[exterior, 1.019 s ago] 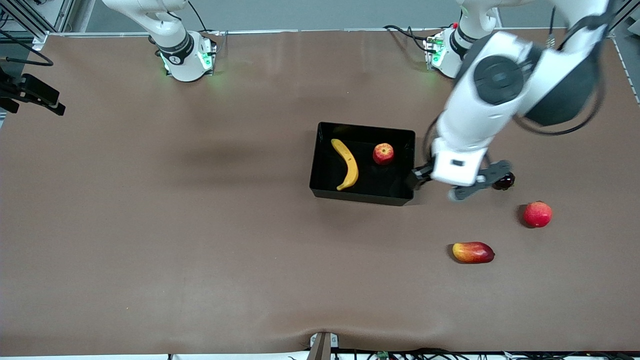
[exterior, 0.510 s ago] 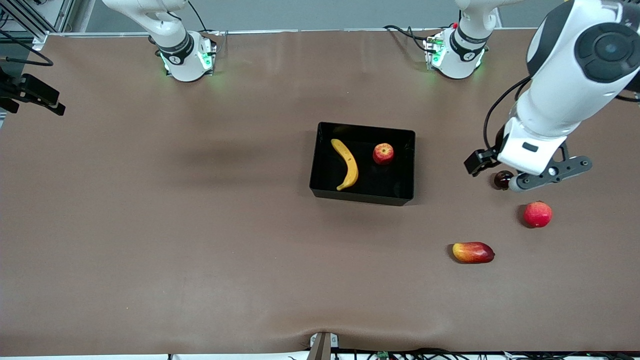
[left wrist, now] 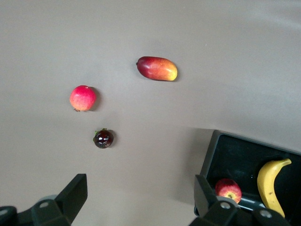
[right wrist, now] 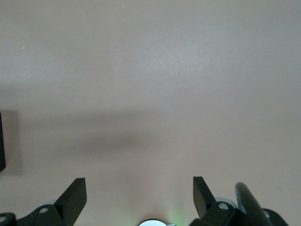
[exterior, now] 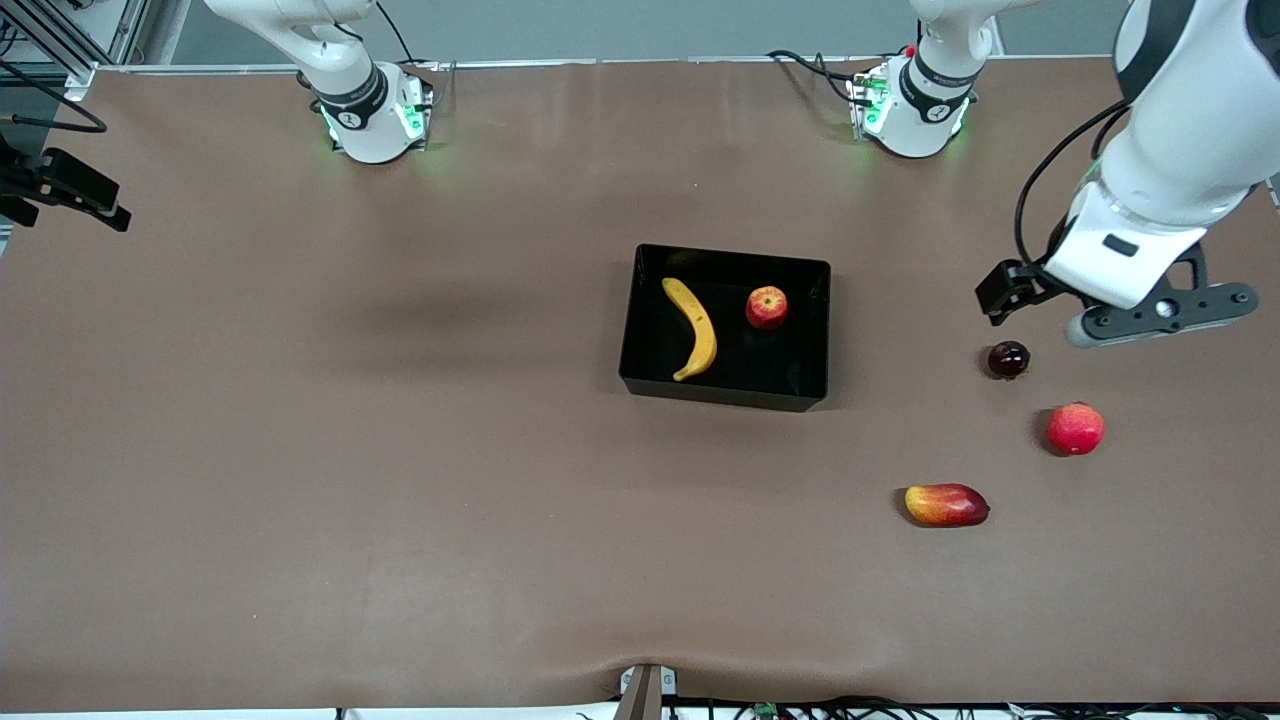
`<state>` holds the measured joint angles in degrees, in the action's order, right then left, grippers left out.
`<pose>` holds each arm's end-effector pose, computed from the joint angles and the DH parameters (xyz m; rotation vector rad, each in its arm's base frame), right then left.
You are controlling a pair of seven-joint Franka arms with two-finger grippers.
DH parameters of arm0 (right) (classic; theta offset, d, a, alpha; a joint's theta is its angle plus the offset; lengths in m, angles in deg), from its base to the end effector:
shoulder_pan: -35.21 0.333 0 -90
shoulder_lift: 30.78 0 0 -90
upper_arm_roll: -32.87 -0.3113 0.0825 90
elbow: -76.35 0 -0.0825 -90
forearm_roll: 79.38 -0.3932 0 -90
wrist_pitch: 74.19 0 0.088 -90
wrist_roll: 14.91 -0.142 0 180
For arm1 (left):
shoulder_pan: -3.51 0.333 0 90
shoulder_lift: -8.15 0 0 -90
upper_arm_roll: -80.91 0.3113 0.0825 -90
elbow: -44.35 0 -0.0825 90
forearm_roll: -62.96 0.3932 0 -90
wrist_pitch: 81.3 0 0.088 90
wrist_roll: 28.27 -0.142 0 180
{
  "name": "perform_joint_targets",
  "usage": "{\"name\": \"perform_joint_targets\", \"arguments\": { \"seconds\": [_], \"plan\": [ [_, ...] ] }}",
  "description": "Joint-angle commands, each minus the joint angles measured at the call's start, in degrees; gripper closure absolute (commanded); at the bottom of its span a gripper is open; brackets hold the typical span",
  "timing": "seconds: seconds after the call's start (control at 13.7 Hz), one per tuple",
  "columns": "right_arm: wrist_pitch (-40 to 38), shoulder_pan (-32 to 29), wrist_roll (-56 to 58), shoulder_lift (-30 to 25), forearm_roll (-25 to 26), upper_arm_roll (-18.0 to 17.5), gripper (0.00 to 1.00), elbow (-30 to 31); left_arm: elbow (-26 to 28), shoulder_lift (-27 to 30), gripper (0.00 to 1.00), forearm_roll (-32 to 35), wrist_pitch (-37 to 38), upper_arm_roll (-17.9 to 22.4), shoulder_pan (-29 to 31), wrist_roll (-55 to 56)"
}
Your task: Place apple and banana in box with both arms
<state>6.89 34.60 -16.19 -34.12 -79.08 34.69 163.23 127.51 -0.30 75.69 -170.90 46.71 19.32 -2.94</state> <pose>0.5269 -0.0237 0.6291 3.1363 -0.1025 -0.0675 0.5861 -0.1377 0.5705 -3.0017 -0.1897 -0.0640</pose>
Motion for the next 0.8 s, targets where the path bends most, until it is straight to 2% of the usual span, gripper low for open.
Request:
{"name": "perform_joint_targets", "arguments": {
  "seconds": [0.0,0.44,0.73],
  "plan": [
    [-0.1,-1.2,0.8,-0.1,0.0,-0.8,0.0,-0.1,1.0,2.3,0.0,-1.4,1.8,-0.3,0.5,-1.9],
    [-0.1,-1.3,0.8,-0.1,0.0,-0.8,0.0,-0.1,1.0,7.0,0.0,-4.6,7.1,0.0,1.9,-4.4],
    [-0.1,-1.4,0.8,-0.1,0.0,-0.8,0.0,-0.1,1.0,8.2,0.0,-4.8,7.9,0.0,1.9,-5.1]
  ]
}}
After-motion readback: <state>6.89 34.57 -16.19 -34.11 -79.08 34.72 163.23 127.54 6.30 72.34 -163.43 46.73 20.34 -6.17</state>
